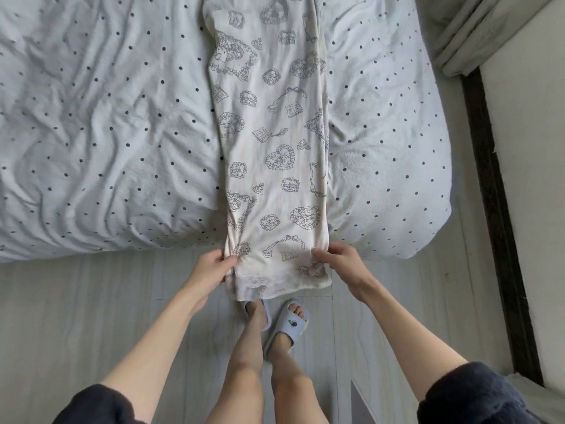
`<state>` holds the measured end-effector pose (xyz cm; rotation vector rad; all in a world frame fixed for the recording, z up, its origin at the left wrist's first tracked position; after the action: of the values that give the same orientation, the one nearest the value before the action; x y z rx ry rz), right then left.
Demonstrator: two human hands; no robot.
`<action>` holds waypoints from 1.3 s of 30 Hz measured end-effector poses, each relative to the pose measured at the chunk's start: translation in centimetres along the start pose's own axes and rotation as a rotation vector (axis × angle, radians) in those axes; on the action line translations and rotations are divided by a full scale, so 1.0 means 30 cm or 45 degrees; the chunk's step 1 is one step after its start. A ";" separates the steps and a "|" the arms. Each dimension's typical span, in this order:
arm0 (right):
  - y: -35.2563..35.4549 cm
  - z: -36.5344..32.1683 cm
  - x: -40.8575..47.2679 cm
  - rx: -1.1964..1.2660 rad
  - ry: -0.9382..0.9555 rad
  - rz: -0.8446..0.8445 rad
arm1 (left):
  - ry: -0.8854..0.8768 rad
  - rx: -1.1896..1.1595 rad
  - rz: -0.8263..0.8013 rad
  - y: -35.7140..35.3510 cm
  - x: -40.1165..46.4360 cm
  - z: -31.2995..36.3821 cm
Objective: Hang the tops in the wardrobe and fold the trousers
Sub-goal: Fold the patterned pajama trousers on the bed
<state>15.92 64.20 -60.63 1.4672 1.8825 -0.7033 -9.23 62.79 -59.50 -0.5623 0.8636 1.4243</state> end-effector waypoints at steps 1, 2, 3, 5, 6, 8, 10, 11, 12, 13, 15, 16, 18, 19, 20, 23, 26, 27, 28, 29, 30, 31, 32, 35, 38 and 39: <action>-0.004 0.002 -0.015 -0.001 -0.010 -0.003 | 0.049 -0.068 -0.026 0.000 -0.023 0.006; -0.009 -0.004 -0.034 -0.005 -0.022 -0.006 | 0.088 -0.116 -0.051 0.003 -0.041 0.016; -0.013 0.001 -0.042 0.002 -0.036 -0.007 | 0.111 -0.147 -0.077 0.007 -0.052 0.021; -0.014 -0.004 -0.063 0.018 -0.052 0.006 | 0.120 -0.178 -0.114 0.018 -0.077 0.043; -0.015 -0.012 -0.074 0.025 -0.063 0.009 | 0.125 -0.194 -0.126 0.026 -0.088 0.053; -0.014 -0.022 -0.088 0.042 -0.091 -0.003 | 0.138 -0.224 -0.163 0.043 -0.105 0.065; -0.016 -0.033 -0.105 0.068 -0.123 -0.016 | 0.172 -0.229 -0.211 0.063 -0.117 0.074; -0.017 -0.044 -0.117 0.090 -0.162 -0.033 | 0.200 -0.219 -0.239 0.071 -0.122 0.080; -0.017 -0.059 -0.135 0.117 -0.216 -0.066 | 0.233 -0.200 -0.270 0.077 -0.128 0.085; -0.015 -0.069 -0.148 0.146 -0.271 -0.100 | 0.265 -0.176 -0.304 0.082 -0.133 0.091; 0.001 -0.117 -0.174 0.181 -0.363 -0.128 | 0.310 -0.165 -0.361 0.092 -0.141 0.120; 0.012 -0.146 -0.180 0.203 -0.395 -0.116 | 0.327 -0.200 -0.355 0.098 -0.141 0.137; 0.033 -0.216 -0.180 0.224 -0.460 -0.110 | 0.361 -0.319 -0.335 0.109 -0.129 0.185; 0.041 -0.256 -0.174 0.238 -0.496 -0.114 | 0.377 -0.372 -0.345 0.113 -0.121 0.215; 0.051 -0.315 -0.168 0.252 -0.513 -0.121 | 0.382 -0.426 -0.373 0.119 -0.108 0.263; 0.075 -0.500 -0.113 0.385 -0.458 -0.125 | 0.311 -0.733 -0.408 0.135 -0.059 0.444; 0.092 -0.671 -0.029 0.637 -0.243 -0.092 | 0.109 -0.945 -0.386 0.158 0.014 0.629; 0.097 -0.700 0.000 0.654 -0.179 -0.048 | 0.069 -0.961 -0.403 0.155 0.034 0.664; 0.102 -0.722 0.041 0.596 -0.130 0.016 | 0.052 -0.919 -0.386 0.161 0.076 0.685; 0.107 -0.720 0.071 0.480 -0.099 0.102 | 0.051 -0.856 -0.357 0.158 0.109 0.685; 0.113 -0.709 0.110 0.356 -0.094 0.194 | 0.064 -0.768 -0.279 0.161 0.159 0.674; 0.118 -0.679 0.137 0.233 -0.108 0.277 | 0.085 -0.693 -0.209 0.161 0.192 0.646; 0.120 -0.640 0.161 0.117 -0.127 0.332 | 0.102 -0.579 -0.117 0.161 0.222 0.613; 0.103 -0.518 0.190 -0.110 -0.207 0.335 | 0.181 -0.288 0.051 0.148 0.276 0.485; 0.066 -0.464 0.207 -0.040 -0.165 0.347 | 0.229 -0.280 -0.067 0.120 0.285 0.422; 0.060 -0.466 0.211 -0.041 -0.129 0.362 | 0.227 -0.317 -0.118 0.110 0.282 0.418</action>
<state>14.35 78.96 -56.38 1.6062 1.5614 -0.5969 -10.82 78.13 -58.24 -0.9179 0.7933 1.4212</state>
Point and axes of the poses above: each hand's wrist, its own x-axis towards the middle knuckle, its own y-axis out of the back of the hand, z = x × y, the point moved 2 cm from there along x, towards the middle knuckle, and after that the axes turned 7 degrees about -z, right-handed, at the moved point
